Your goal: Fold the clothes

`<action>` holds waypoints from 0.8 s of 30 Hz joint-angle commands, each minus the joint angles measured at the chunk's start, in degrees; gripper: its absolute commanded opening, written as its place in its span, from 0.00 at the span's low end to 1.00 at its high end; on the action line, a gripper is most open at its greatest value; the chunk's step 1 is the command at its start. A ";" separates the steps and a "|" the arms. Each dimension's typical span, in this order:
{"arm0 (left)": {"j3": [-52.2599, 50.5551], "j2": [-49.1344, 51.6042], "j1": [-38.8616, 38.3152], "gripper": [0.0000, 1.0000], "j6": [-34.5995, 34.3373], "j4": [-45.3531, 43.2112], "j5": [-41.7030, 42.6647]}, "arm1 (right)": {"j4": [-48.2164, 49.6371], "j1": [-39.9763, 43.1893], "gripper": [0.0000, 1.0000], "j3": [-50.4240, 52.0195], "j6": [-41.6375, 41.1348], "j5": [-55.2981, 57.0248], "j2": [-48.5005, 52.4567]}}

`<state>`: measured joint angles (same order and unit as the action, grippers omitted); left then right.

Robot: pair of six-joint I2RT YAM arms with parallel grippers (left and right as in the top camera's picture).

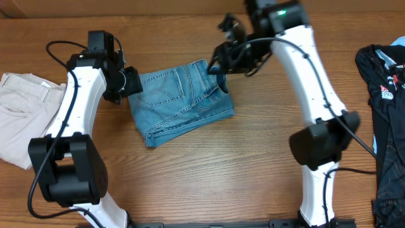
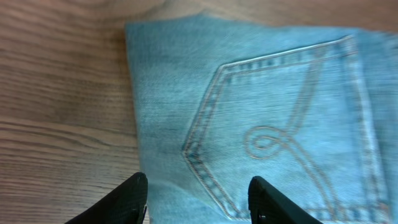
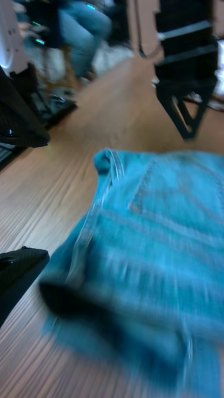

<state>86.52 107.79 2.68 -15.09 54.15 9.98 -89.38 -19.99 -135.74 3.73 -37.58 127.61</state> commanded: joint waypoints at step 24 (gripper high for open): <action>2.67 1.92 -0.07 0.59 3.41 6.73 0.00 | 6.45 4.74 0.50 23.78 -5.49 24.74 14.29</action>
<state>86.61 109.91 2.72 -14.09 61.14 10.00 -84.05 -18.11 -114.69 -0.34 -24.40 139.68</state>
